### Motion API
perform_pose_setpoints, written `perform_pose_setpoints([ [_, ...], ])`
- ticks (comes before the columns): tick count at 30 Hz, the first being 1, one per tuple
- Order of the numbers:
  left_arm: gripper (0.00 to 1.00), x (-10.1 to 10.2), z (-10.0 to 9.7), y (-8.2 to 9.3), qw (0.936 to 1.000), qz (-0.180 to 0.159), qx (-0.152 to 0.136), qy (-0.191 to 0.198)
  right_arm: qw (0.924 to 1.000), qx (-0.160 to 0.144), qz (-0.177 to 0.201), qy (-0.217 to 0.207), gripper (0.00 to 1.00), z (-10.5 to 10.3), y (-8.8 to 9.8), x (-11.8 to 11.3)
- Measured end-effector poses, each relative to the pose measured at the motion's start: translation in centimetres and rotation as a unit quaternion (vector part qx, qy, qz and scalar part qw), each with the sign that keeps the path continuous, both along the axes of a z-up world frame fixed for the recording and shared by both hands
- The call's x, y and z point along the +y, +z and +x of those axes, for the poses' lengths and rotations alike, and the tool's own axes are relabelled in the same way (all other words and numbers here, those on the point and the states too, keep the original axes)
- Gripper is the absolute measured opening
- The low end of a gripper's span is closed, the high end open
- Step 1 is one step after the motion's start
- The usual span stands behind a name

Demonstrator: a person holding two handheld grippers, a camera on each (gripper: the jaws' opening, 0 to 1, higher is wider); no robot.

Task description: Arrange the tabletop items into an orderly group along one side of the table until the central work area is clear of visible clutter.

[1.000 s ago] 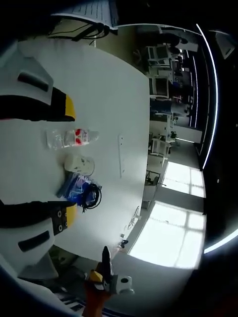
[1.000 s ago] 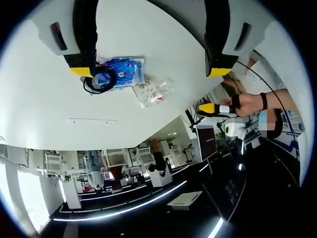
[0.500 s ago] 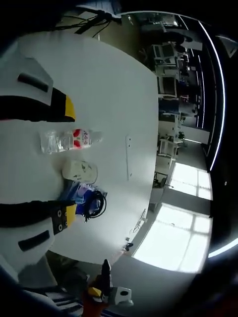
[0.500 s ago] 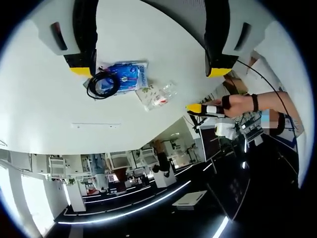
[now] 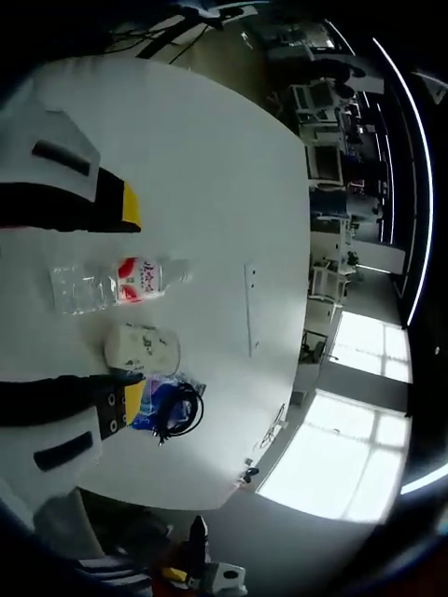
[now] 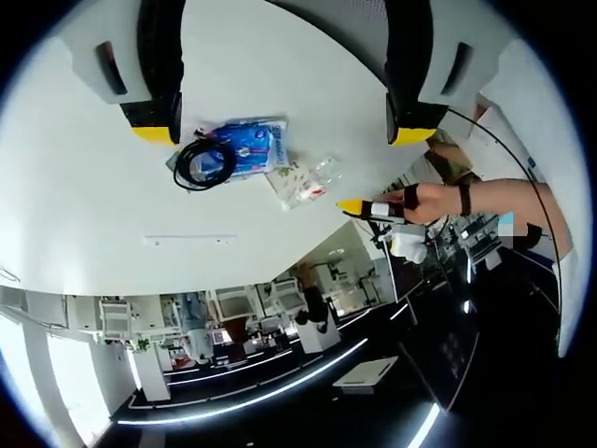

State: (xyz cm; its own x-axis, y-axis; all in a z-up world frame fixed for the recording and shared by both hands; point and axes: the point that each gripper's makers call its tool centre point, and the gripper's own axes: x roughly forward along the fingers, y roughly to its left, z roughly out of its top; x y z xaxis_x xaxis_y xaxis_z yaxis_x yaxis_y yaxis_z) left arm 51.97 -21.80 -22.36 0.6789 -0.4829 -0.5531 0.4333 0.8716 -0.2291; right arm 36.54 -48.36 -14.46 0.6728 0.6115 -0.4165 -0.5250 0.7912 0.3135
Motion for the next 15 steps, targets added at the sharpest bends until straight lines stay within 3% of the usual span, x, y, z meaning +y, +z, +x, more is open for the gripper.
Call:
perform_pose_setpoints([
  [10, 0.57, -1.6, 1.6, -2.1, 0.9992, 0.021, 0.035, 0.0, 1.0, 0.004, -0.001, -0.003, 0.9, 0.6, -0.3, -0.4],
  [15, 0.57, -2.0, 2.0, -4.2, 0.9973, 0.041, 0.061, -0.004, 1.0, 0.007, 0.0, -0.001, 0.9, 0.3, -0.6, -0.5],
])
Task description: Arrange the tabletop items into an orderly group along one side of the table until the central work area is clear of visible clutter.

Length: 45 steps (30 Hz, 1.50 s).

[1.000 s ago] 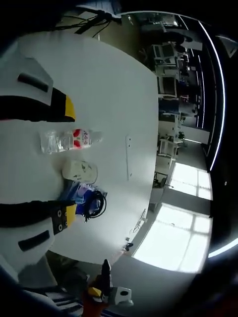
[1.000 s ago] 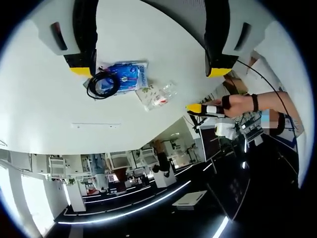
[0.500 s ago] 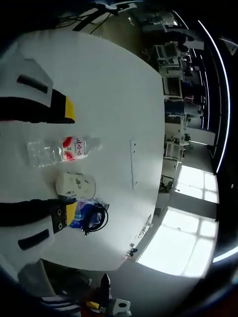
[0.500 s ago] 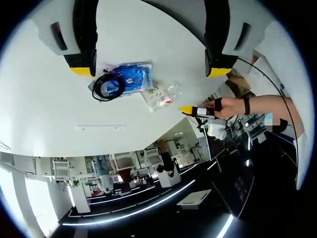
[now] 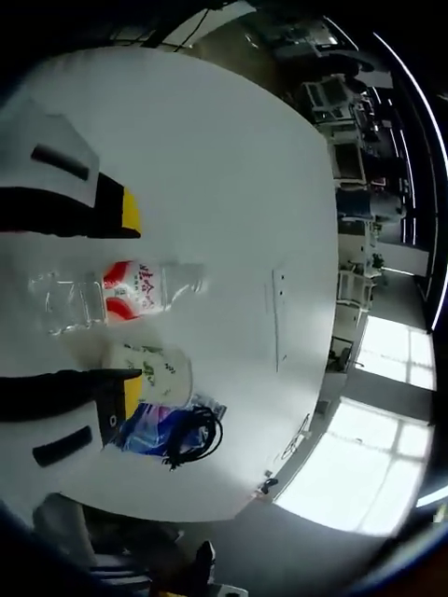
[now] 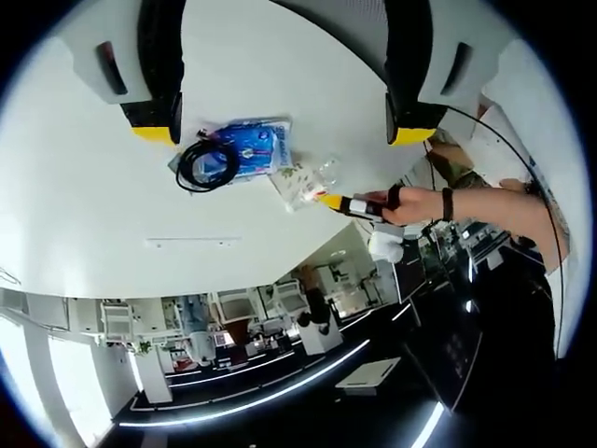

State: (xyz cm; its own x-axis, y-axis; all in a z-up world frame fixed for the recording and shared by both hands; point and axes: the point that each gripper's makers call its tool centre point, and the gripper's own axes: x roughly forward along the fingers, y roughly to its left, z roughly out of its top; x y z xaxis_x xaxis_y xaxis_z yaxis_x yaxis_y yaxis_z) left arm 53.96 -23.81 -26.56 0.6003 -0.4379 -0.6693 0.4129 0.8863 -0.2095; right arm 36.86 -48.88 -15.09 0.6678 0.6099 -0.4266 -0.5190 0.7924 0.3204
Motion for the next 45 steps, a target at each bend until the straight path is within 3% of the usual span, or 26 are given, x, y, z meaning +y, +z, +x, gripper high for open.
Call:
perform_pose_setpoints([
  [4, 0.57, -0.2, 0.1, -1.3, 0.9997, 0.005, 0.021, 0.005, 1.0, 0.004, -0.001, -0.001, 0.9, -0.4, -0.3, -0.2],
  [10, 0.56, -0.1, -0.1, -3.2, 0.9978, 0.039, 0.054, -0.005, 1.0, 0.009, -0.001, -0.002, 0.9, -0.7, -0.8, -0.4],
  [25, 0.54, -0.1, 0.1, -5.2, 0.991, 0.079, 0.1, -0.039, 0.9998, 0.019, 0.004, 0.002, 0.9, -0.9, -1.4, 0.0],
  [32, 0.53, -0.1, 0.0, -5.9, 0.9883, 0.093, 0.11, -0.051, 0.9997, 0.022, 0.004, 0.01, 0.91, -0.7, -1.5, 0.5],
  [45, 0.46, -0.6, 1.0, -6.1, 0.9899, 0.08, 0.11, -0.042, 0.9995, 0.028, -0.001, 0.016, 0.9, -0.9, -1.9, 0.6],
])
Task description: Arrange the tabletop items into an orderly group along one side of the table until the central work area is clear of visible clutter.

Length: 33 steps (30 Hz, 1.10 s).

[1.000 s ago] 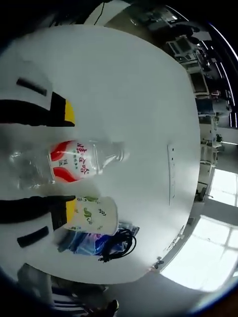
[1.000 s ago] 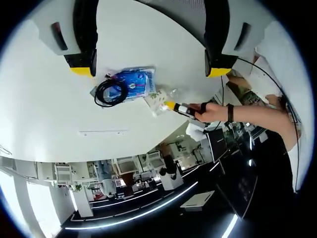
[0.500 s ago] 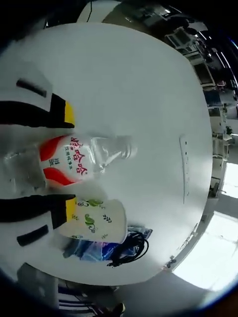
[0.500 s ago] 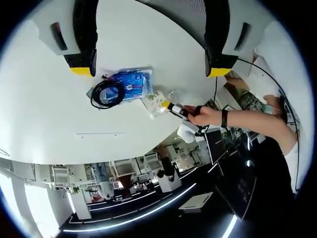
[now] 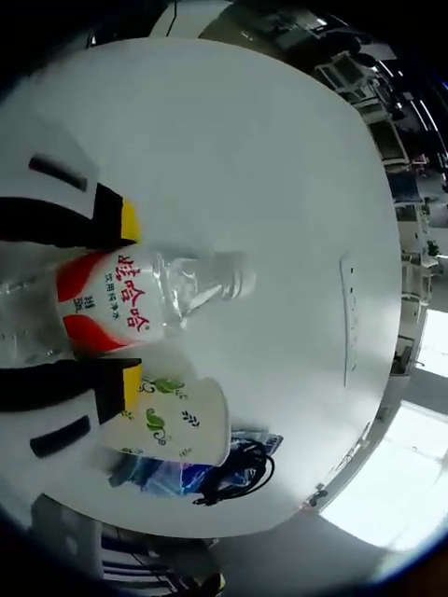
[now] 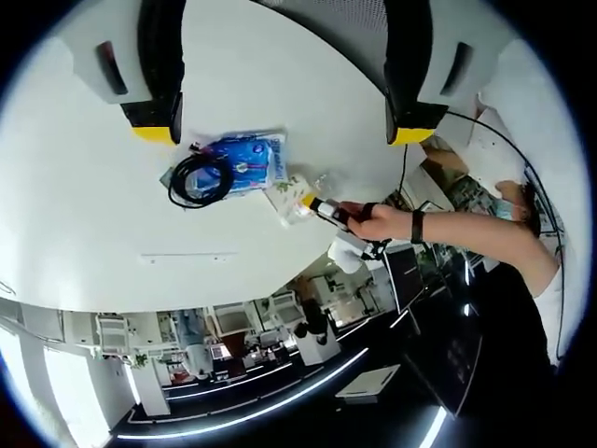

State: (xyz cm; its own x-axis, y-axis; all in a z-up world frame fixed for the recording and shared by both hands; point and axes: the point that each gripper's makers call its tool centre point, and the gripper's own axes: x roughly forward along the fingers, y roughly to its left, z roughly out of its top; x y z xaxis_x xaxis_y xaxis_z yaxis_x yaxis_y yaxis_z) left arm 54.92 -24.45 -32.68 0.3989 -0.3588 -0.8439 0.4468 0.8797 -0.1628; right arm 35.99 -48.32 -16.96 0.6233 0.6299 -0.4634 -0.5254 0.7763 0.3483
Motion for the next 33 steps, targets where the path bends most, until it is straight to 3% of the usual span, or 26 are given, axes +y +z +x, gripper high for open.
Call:
perform_pose_setpoints([
  [9, 0.4, 0.3, 0.1, 0.3, 0.9997, 0.014, -0.019, -0.004, 1.0, 0.002, 0.0, 0.003, 0.89, -0.2, -0.2, 0.1],
  [12, 0.39, 0.6, 0.4, 0.5, 0.9995, 0.013, -0.026, 0.015, 1.0, 0.003, 0.001, 0.004, 0.89, -0.2, -0.3, 0.2],
  [33, 0.34, 1.0, 0.4, 1.0, 0.9989, 0.02, -0.041, 0.012, 1.0, 0.005, 0.002, 0.002, 0.89, -0.4, -0.3, 0.2],
])
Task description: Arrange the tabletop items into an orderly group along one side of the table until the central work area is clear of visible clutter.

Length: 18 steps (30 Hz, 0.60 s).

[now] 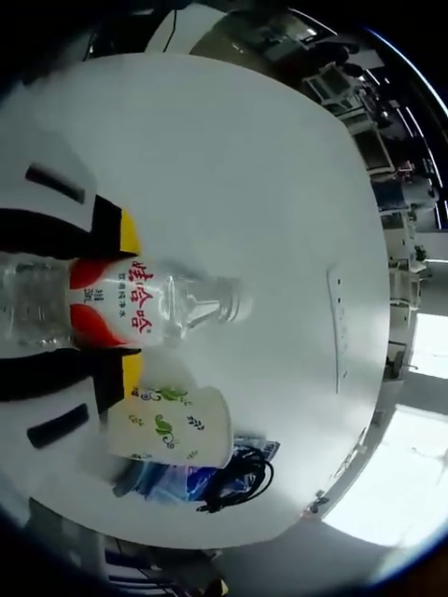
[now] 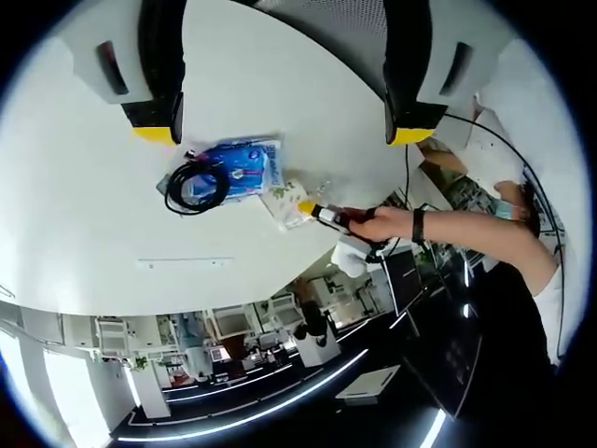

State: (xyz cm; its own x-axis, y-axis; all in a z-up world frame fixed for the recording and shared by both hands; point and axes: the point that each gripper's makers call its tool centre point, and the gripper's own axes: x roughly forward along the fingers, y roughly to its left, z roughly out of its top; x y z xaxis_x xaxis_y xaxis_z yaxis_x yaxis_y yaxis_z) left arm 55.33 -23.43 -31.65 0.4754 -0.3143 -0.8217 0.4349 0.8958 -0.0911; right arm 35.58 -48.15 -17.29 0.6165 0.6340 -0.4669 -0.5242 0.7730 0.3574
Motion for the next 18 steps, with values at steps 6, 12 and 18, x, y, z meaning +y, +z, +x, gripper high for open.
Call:
perform_pose_setpoints([
  [6, 0.34, 0.5, -0.1, 0.6, 0.9999, -0.002, -0.011, 0.003, 1.0, 0.0, 0.001, 0.003, 0.89, 0.0, 0.0, 0.2],
  [12, 0.34, 1.3, 0.1, 1.4, 0.9996, -0.006, -0.026, 0.011, 1.0, 0.0, 0.001, 0.009, 0.89, 0.1, 0.0, 0.6],
  [18, 0.34, 1.9, 0.1, 2.3, 0.9991, -0.011, -0.036, 0.019, 0.9999, -0.004, 0.002, 0.013, 0.89, 0.3, 0.1, 1.1],
])
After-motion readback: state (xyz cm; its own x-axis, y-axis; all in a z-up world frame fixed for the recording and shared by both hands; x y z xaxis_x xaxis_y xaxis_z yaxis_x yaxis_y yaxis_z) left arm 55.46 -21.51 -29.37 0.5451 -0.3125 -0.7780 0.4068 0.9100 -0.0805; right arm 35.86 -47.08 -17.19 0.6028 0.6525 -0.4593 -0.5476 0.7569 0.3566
